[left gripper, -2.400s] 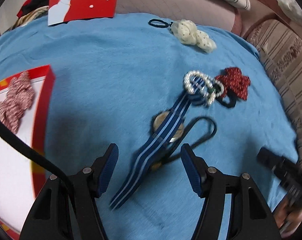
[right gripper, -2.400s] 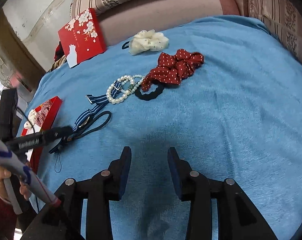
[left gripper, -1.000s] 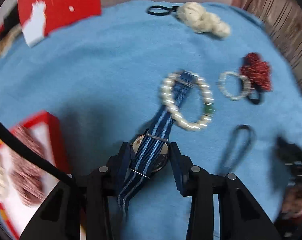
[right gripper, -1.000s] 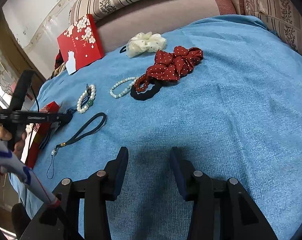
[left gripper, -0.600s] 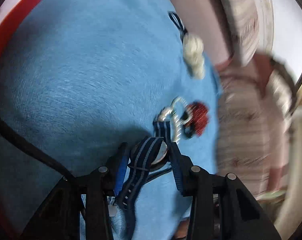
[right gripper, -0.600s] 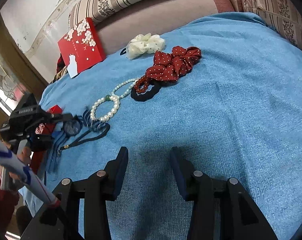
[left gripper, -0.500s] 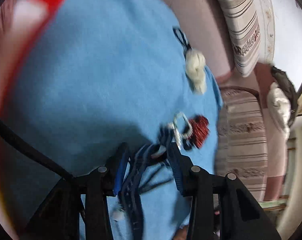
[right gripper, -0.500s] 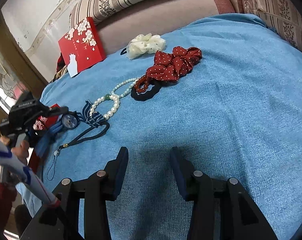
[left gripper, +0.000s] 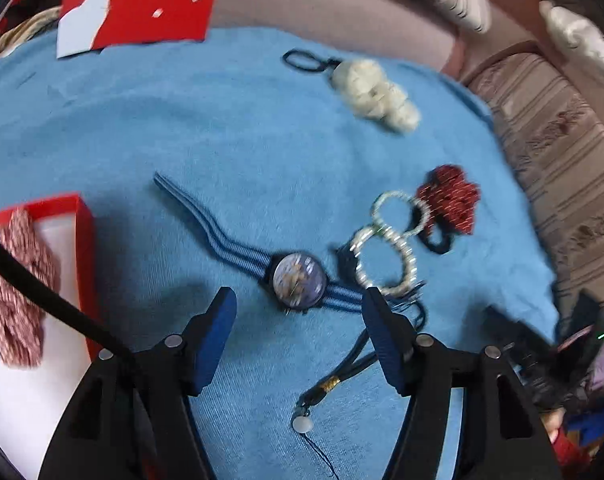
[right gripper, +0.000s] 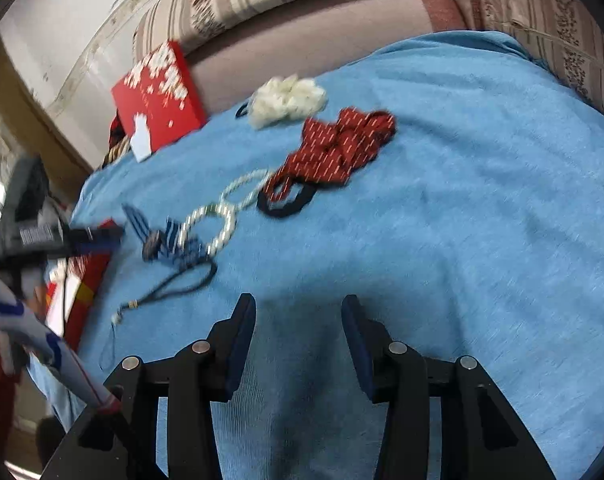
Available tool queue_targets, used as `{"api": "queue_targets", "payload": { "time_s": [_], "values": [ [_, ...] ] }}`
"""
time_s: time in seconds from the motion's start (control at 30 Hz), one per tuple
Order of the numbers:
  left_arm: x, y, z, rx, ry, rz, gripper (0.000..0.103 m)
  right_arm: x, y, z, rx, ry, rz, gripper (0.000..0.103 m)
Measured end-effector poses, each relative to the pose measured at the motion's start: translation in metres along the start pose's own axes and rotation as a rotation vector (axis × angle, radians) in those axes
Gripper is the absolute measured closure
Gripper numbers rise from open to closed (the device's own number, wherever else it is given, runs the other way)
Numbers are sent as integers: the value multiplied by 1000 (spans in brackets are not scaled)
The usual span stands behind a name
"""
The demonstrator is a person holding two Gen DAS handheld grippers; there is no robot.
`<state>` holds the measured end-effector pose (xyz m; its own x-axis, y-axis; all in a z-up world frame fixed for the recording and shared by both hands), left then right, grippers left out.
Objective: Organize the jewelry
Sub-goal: 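Grasp the red polka-dot scrunchie with the right tool while the left tool lifts the watch, then carry the watch and red polka-dot scrunchie into the tray and open both tools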
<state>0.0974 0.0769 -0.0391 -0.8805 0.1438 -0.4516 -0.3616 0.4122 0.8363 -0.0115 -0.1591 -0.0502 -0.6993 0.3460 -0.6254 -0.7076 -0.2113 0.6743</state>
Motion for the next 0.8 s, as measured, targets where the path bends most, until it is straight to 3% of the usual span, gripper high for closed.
{"api": "queue_targets", "payload": {
  "time_s": [0.13, 0.2, 0.27, 0.4, 0.43, 0.5, 0.53, 0.57, 0.6, 0.7, 0.8],
  "values": [
    [6, -16, 10, -38, 152, -1, 37, -37, -4, -15, 26, -19, -31, 51],
    [9, -23, 7, -29, 215, -1, 27, -56, -9, -21, 35, -30, -52, 45],
    [7, -26, 4, -44, 245, -31, 17, -76, -20, -27, 43, -59, -64, 44],
    [0, -38, -6, -104, 282, -55, 17, -94, -53, -33, 24, -150, -29, 40],
    [0, -38, -5, -118, 285, -61, 20, -94, -63, -35, 26, -166, -15, 40],
    [-1, -35, -3, -145, 280, -77, 51, -94, -78, -38, 40, -180, 5, 42],
    [0, -34, -2, -153, 272, -79, 59, -93, -85, -39, 47, -183, 14, 62],
    [-1, -33, -1, -152, 268, -82, 75, -91, -90, -40, 49, -182, 26, 76],
    [-1, -31, 0, -143, 267, -86, 82, -89, -93, -42, 59, -177, 42, 88],
    [-2, -17, 4, -82, 302, -105, 90, -91, -84, -45, 49, -190, 34, 94],
    [0, -4, 2, -65, 292, -127, 91, -94, -57, -45, 53, -170, 5, 95]
  ]
}}
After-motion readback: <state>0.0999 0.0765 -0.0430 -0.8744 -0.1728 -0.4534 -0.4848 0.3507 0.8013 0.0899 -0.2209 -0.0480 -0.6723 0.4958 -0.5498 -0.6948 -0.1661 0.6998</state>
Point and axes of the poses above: each gripper's, at about its wrist camera, not at the fingertips, and y roughly against the way its jaws point, z to its left, x to its underside, the point moved 10 cm from there along -y, roughly the way its jaws point, and after that the axes turned 6 degrees about -z, right-handed, at the moved point
